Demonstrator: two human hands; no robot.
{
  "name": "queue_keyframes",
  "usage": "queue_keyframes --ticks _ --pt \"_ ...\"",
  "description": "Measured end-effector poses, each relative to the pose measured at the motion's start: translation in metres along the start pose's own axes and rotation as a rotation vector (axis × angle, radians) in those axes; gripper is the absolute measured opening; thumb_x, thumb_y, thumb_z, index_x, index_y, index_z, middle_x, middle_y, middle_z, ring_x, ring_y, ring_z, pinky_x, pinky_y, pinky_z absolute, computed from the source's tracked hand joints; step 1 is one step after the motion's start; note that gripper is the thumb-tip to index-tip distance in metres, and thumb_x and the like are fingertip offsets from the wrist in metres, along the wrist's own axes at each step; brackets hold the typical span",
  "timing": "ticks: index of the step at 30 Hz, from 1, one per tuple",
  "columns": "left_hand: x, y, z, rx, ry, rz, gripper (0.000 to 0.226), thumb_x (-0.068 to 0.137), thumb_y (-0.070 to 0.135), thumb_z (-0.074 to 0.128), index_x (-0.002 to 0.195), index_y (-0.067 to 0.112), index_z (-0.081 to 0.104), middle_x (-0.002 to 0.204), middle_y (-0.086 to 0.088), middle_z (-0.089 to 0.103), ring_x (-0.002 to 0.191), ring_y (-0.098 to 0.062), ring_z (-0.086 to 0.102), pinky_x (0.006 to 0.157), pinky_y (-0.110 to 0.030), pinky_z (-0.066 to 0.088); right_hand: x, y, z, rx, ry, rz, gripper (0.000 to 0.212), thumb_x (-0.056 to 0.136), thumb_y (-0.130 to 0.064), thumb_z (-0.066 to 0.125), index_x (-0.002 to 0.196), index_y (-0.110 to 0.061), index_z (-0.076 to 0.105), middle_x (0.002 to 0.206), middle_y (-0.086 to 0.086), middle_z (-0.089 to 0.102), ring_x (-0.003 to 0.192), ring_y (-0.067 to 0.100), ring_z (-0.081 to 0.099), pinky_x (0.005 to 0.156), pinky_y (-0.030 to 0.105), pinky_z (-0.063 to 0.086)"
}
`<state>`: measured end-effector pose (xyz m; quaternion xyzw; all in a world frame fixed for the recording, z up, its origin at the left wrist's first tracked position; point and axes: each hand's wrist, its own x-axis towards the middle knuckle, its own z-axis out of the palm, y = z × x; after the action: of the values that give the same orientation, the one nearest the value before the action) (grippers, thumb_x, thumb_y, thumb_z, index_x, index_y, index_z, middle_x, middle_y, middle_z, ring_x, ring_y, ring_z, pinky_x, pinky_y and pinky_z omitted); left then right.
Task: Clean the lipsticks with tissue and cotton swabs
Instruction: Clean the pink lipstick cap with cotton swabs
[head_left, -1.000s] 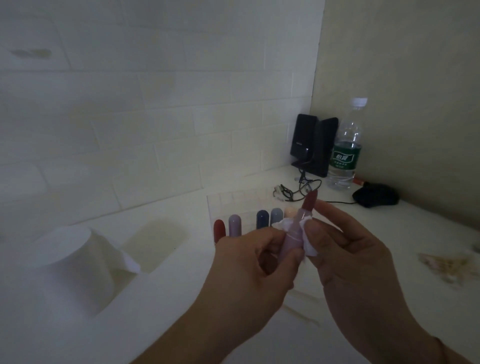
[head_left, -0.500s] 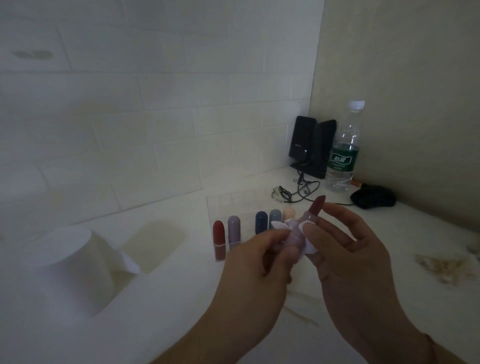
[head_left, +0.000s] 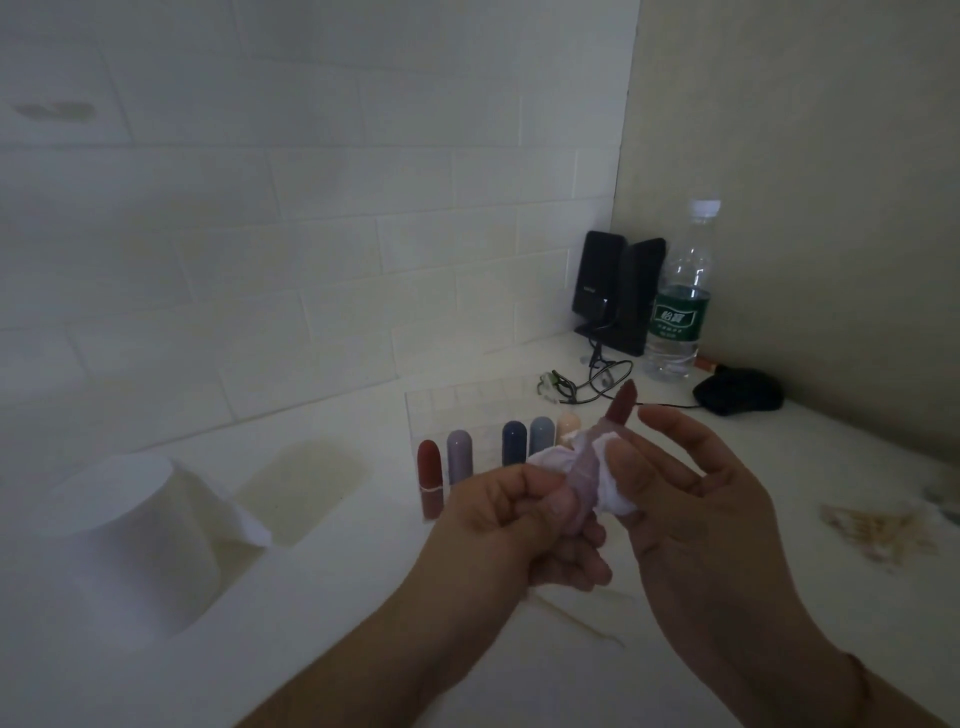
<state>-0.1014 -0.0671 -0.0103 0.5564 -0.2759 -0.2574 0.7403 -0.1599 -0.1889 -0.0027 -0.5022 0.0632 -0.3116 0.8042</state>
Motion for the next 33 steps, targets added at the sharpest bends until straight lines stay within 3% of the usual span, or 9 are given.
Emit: queue_keyframes --ticks 4,8,11,13,16,19,24,29,33 --pt "0.001 -0.002 -0.002 -0.168 -0.02 -0.118 0.03 0.083 0.024 0.055 0.085 -0.006 0.061 0.068 -0.015 0.061 0.047 -0.018 0.054 0.049 -0.024 0.048 0.003 0.001 -0.002 -0.01 -0.004 0.011 0.055 0.055 -0.015 0.075 0.106 -0.015 0.057 0.089 0.012 0.074 0.083 0.027 0.072 0.065 0.028 0.058" --pt "0.0 -0.002 -0.003 -0.212 -0.066 -0.116 0.027 0.089 0.026 0.06 0.076 0.004 0.068 0.067 -0.014 0.06 0.042 -0.016 0.05 0.046 -0.021 0.044 -0.001 0.002 0.003 -0.005 -0.019 0.013 0.077 0.045 -0.033 0.09 0.114 -0.019 0.058 0.092 0.013 0.074 0.083 0.028 0.072 0.062 0.027 0.057" --pt "0.0 0.0 0.001 -0.047 0.007 -0.06 0.035 0.085 0.034 0.065 0.079 0.0 0.065 0.063 -0.011 0.063 0.045 -0.018 0.055 0.049 -0.022 0.047 0.0 0.002 0.001 -0.027 0.002 -0.004 0.077 0.04 -0.041 0.091 0.108 -0.022 0.06 0.092 0.014 0.074 0.084 0.028 0.072 0.065 0.029 0.058" --pt "0.0 0.0 0.004 0.158 0.118 0.016 0.043 0.07 0.04 0.07 0.087 0.001 0.066 0.067 -0.008 0.07 0.053 -0.019 0.064 0.055 -0.024 0.052 0.003 0.0 -0.003 -0.043 0.02 0.002 0.066 0.048 -0.032 0.087 0.107 -0.022 0.058 0.093 0.012 0.074 0.087 0.028 0.072 0.073 0.037 0.058" --pt "-0.004 -0.003 0.006 0.388 0.242 0.151 0.034 0.064 0.025 0.083 0.089 0.007 0.069 0.071 -0.003 0.074 0.06 -0.016 0.071 0.06 -0.02 0.055 0.004 -0.002 -0.004 -0.092 0.041 0.005 0.079 0.037 -0.038 0.091 0.106 -0.021 0.058 0.096 0.012 0.074 0.089 0.029 0.071 0.083 0.045 0.054" --pt "-0.003 -0.002 0.007 0.36 0.219 0.165 0.02 0.072 0.008 0.079 0.085 -0.001 0.068 0.066 -0.008 0.072 0.054 -0.015 0.068 0.056 -0.02 0.054 0.002 -0.002 -0.002 -0.06 0.043 0.009 0.09 0.027 -0.042 0.094 0.106 -0.019 0.058 0.095 0.014 0.074 0.087 0.031 0.071 0.073 0.04 0.057" --pt "-0.002 0.003 0.005 0.172 0.072 0.078 0.027 0.068 0.02 0.072 0.08 -0.003 0.065 0.065 -0.013 0.069 0.051 -0.022 0.066 0.052 -0.027 0.055 -0.001 -0.007 -0.001 0.018 -0.024 0.033 0.045 0.061 -0.011 0.068 0.104 -0.014 0.055 0.084 0.014 0.074 0.074 0.029 0.072 0.057 0.03 0.057" --pt "-0.004 0.002 0.007 0.246 0.11 0.124 0.033 0.066 0.026 0.073 0.079 -0.002 0.062 0.064 -0.011 0.07 0.051 -0.021 0.067 0.052 -0.027 0.056 -0.003 -0.001 0.002 -0.026 0.006 0.027 0.045 0.061 -0.017 0.069 0.105 -0.02 0.058 0.087 0.015 0.074 0.075 0.029 0.072 0.052 0.031 0.056" --pt "-0.008 -0.001 0.011 0.353 0.214 0.227 0.03 0.07 0.023 0.079 0.078 0.001 0.06 0.065 -0.009 0.072 0.054 -0.023 0.069 0.055 -0.028 0.057 -0.011 0.009 0.006 -0.188 -0.08 0.045 0.032 0.078 -0.035 0.062 0.102 -0.015 0.068 0.076 0.018 0.071 0.06 0.023 0.066 0.045 0.027 0.047"
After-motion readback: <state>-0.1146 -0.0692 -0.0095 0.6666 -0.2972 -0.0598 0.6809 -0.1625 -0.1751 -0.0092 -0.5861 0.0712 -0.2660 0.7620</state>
